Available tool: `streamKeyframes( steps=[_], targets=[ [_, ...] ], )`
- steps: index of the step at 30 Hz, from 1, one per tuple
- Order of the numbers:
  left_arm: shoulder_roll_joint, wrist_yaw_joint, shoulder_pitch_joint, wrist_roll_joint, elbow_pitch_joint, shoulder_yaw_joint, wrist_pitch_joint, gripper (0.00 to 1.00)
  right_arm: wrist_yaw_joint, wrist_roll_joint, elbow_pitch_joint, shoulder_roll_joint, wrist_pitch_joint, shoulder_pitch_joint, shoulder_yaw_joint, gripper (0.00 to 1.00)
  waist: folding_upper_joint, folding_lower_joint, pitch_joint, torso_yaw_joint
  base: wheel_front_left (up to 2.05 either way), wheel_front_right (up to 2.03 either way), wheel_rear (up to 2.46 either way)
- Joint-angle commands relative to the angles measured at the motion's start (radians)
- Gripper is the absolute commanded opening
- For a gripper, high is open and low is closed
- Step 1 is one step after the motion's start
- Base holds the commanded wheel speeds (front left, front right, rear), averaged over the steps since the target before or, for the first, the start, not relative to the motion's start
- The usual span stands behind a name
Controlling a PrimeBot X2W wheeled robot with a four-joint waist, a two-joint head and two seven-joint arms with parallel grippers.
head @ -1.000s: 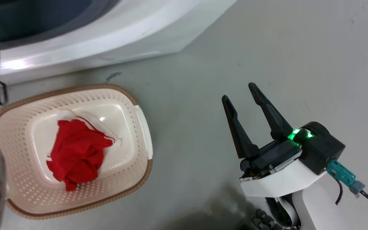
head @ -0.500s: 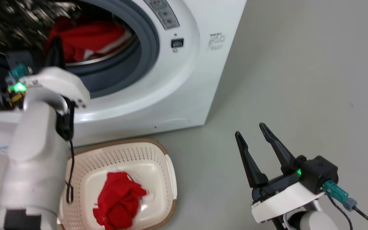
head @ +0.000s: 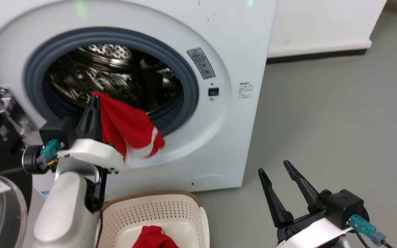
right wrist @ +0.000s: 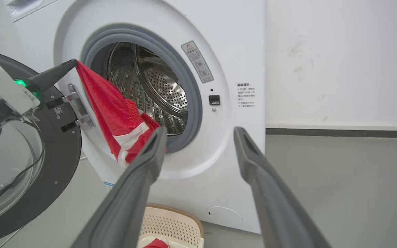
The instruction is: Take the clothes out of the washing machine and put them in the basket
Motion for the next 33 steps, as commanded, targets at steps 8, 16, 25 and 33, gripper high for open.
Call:
streamKeyframes(
  steps=[8, 16, 25, 33],
  targets=[
    [-0.003, 0.079, 0.229, 0.000, -0.416, 0.001, 0.081, 0.00, 0.000, -0.003, -0.038, 0.000, 0.017, 0.047, -0.029, 1.00, 0.0000, 0.0004, -0.053, 0.043, 0.00, 0.00, 0.00],
    [-0.018, 0.164, 0.491, 0.012, -0.662, -0.019, 0.170, 0.00, 0.000, -0.011, -0.058, 0.000, 0.029, 0.058, -0.034, 1.00, 0.0000, 0.0004, -0.034, 0.058, 0.00, 0.00, 0.00],
    [-0.082, 0.162, 0.631, -0.044, -0.481, -0.048, 0.112, 0.00, 0.000, -0.023, -0.077, 0.000, 0.030, 0.023, -0.038, 1.00, 0.0000, 0.0004, 0.078, 0.088, 0.00, 0.00, 0.00],
    [-0.115, 0.090, 0.439, -0.094, -0.118, -0.052, 0.028, 0.00, 0.000, -0.049, -0.092, 0.000, 0.033, -0.048, -0.031, 1.00, 0.0000, 0.0004, 0.251, 0.130, 0.00, 0.00, 0.00]
  ],
)
